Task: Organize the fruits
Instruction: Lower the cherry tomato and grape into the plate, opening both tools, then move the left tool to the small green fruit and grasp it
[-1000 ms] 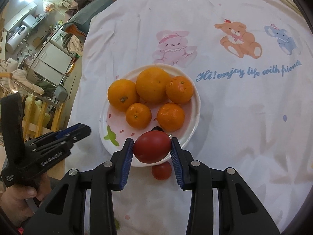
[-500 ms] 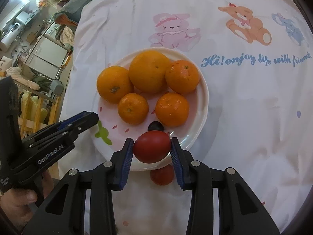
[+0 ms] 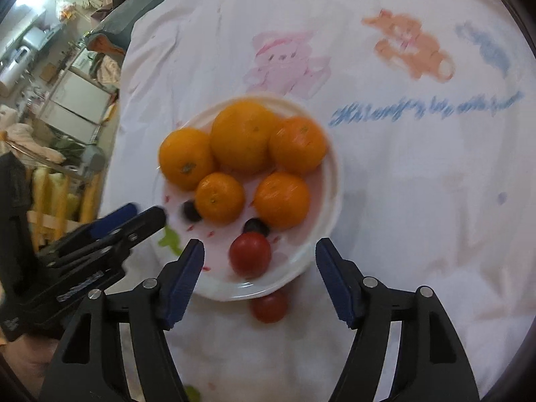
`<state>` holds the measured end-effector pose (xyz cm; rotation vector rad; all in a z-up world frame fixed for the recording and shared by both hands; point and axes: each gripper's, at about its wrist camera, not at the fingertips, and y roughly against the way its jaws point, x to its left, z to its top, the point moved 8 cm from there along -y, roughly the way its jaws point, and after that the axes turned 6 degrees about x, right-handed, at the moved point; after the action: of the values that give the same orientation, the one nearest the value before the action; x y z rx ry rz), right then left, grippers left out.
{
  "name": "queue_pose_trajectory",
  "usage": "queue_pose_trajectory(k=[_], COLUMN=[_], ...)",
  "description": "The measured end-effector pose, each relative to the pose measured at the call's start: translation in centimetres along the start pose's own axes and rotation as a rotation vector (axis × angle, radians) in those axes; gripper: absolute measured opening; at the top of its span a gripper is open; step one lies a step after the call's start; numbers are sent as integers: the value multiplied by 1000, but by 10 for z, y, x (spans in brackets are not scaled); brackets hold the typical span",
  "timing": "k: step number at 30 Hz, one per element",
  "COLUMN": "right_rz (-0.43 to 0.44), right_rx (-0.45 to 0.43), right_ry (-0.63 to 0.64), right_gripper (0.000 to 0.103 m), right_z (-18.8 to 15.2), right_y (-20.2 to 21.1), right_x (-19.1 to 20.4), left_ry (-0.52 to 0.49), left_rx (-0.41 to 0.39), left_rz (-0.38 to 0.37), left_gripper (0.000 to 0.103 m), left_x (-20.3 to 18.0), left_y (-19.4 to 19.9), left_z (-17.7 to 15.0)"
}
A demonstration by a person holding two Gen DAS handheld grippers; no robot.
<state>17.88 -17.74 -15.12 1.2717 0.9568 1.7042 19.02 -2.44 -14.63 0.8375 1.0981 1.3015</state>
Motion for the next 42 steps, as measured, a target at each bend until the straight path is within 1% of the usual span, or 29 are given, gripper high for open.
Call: queue_pose_trajectory(k=[1, 3, 6, 9, 12, 17, 20, 24, 26, 31, 35, 39, 42], right_rz=[-14, -7, -22, -19, -26, -31, -30, -30, -30, -42, -64, -72, -71], right_rx=[-13, -23, -48, -47, -50, -63, -66, -63, -62, -43, -30, -26, -34], right_ry=[-8, -35, -67, -88, -86, -82, -82, -84, -85, -94, -115, -131, -127], right_gripper=[72, 72, 72, 72, 72, 72, 72, 72, 72, 72, 72, 72, 72], right_z=[2, 4, 6, 6, 5, 2, -3, -10, -15, -26, -32, -34, -34], right_y=[4, 9, 19, 24, 29, 40, 46, 54, 57, 57, 55, 55, 59], right_x=[-4, -10, -18, -22, -22, -18, -15, -13, -13, -18, -26, -30, -29], left_ry=[1, 11, 29, 50, 67, 41, 31, 10, 15, 3, -36, -40, -59], left_rx=[-3, -16, 1, 15, 25, 30, 50, 87, 102, 159, 168, 210, 232], left_rz=[5, 23, 86, 116, 119, 115, 110, 86, 70, 2, 1, -56, -67], left_gripper=[70, 70, 70, 70, 70, 70, 70, 70, 70, 70, 70, 70, 69], left_x=[1, 5, 18, 29, 36, 34, 32, 26, 24, 7, -4, -20, -33], left_y=[1, 5, 4, 4, 7, 16, 21, 28, 30, 33, 34, 38, 40], left_z=[0, 0, -2, -7, -14, -21, -30, -49, -60, -93, -117, -142, -158])
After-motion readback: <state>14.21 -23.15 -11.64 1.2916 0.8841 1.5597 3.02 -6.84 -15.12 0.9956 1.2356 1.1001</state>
